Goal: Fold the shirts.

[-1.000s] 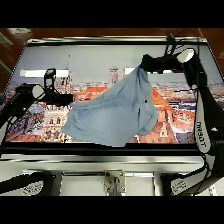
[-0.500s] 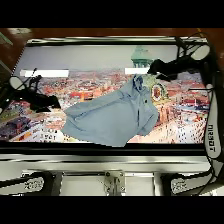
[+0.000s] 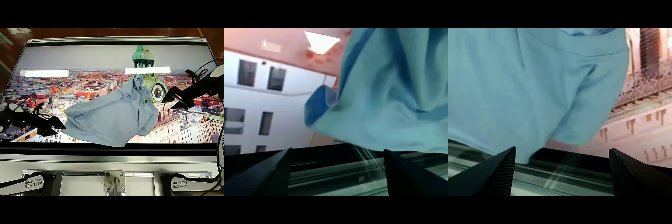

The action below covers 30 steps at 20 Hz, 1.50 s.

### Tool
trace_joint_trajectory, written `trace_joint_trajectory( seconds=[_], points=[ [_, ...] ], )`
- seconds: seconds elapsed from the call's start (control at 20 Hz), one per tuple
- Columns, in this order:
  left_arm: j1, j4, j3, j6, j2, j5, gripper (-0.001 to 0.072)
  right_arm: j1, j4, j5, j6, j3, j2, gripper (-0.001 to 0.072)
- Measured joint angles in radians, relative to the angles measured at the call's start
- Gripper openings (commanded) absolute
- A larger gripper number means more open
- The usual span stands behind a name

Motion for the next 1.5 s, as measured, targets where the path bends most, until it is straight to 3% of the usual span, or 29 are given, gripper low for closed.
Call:
trace_joint_trajectory(
  seconds=[0.2, 0.25, 0.35, 0.45, 0.85, 1.2, 1.25, 1.3, 1.35, 1.4, 1.45, 1.5],
  points=[
    [-0.027, -0.048, -0.055, 0.018, -0.011, 0.109, 0.065, -0.002, 0.027, -0.048, -0.01, -0.071, 0.009, 0.0686],
    [-0.032, -0.059, -0.06, 0.021, -0.012, 0.128, 0.0558, -0.001, 0.03, -0.053, -0.012, -0.078, 0.01, 0.0686],
    [-0.039, -0.07, -0.068, 0.022, -0.015, 0.196, 0.0183, -0.001, 0.033, -0.064, -0.014, -0.087, 0.011, 0.0686],
    [-0.043, -0.081, -0.072, 0.022, -0.016, 0.238, 0.0037, -0.001, 0.037, -0.066, -0.015, -0.092, 0.012, 0.0686],
    [-0.061, -0.107, -0.075, 0.071, -0.005, 0.248, 0.0036, 0.002, 0.034, -0.042, -0.035, -0.28, 0.013, 0.0686],
    [-0.061, -0.122, -0.075, 0.085, 0.042, 0.223, 0.0036, 0.101, 0.055, -0.248, -0.039, -0.508, 0.013, 0.0681],
    [-0.061, -0.13, -0.075, 0.085, 0.047, 0.222, 0.0036, 0.12, 0.053, -0.29, -0.025, -0.524, 0.013, 0.0566],
    [-0.061, -0.137, -0.075, 0.086, 0.051, 0.219, 0.0036, 0.137, 0.05, -0.323, -0.012, -0.536, 0.013, 0.05],
    [-0.061, -0.143, -0.075, 0.087, 0.054, 0.217, 0.0036, 0.154, 0.049, -0.354, 0.005, -0.546, 0.013, 0.05],
    [-0.061, -0.149, -0.075, 0.088, 0.056, 0.217, 0.0036, 0.168, 0.049, -0.37, 0.015, -0.554, 0.014, 0.0449],
    [-0.061, -0.155, -0.075, 0.088, 0.058, 0.216, 0.0036, 0.183, 0.048, -0.385, 0.029, -0.559, 0.014, 0.0287],
    [-0.061, -0.159, -0.075, 0.088, 0.059, 0.214, 0.0036, 0.193, 0.042, -0.407, 0.042, -0.563, 0.013, 0.0238]
  ],
)
